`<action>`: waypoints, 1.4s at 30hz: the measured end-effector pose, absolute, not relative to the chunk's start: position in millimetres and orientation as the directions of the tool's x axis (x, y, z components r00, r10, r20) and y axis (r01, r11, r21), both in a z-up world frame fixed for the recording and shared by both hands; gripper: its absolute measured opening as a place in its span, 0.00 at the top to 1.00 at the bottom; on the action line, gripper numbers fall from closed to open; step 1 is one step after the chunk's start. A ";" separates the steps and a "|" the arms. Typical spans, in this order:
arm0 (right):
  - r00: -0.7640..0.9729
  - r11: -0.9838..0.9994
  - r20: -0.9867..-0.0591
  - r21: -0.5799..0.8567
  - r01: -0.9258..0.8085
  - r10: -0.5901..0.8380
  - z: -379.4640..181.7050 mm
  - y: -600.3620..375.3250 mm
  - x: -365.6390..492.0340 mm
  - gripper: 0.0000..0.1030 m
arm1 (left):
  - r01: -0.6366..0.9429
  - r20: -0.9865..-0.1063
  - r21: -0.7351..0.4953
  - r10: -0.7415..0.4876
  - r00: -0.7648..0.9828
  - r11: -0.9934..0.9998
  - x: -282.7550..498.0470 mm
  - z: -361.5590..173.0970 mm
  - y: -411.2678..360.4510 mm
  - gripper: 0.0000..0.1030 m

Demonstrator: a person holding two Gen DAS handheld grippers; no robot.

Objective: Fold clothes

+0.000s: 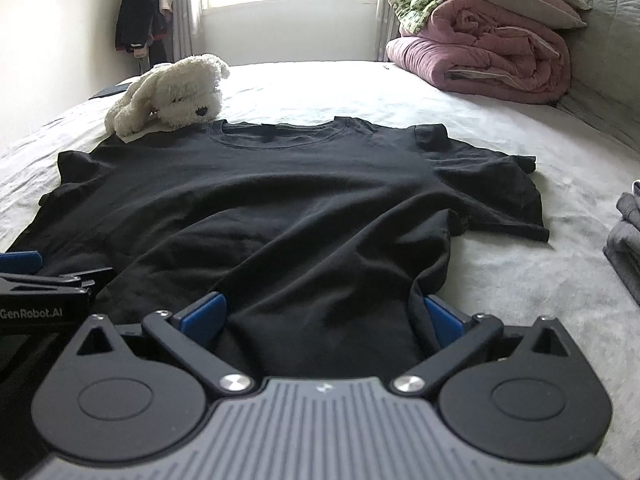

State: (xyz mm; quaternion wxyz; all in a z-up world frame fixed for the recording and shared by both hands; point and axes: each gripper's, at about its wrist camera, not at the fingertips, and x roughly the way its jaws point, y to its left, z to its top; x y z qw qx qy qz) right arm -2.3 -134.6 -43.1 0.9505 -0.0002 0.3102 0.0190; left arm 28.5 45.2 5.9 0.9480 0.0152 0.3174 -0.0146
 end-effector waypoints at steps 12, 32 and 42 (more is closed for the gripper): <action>0.807 0.999 -0.590 0.014 -0.038 0.039 -43.8 -135.0 -2.3 0.00 | 0.036 -0.602 0.019 -0.017 0.798 0.999 28.4 5.9 44.6 0.00; 0.781 0.992 -0.613 0.038 -0.121 0.119 -42.6 -147.1 -2.5 0.00 | 0.033 -0.603 0.020 -0.015 0.798 0.999 28.5 6.1 44.0 0.00; 0.749 0.990 -0.656 -0.018 -0.139 0.093 -40.4 -146.3 -24.8 0.00 | 0.032 -0.603 0.020 -0.013 0.798 0.999 28.5 6.2 44.1 0.00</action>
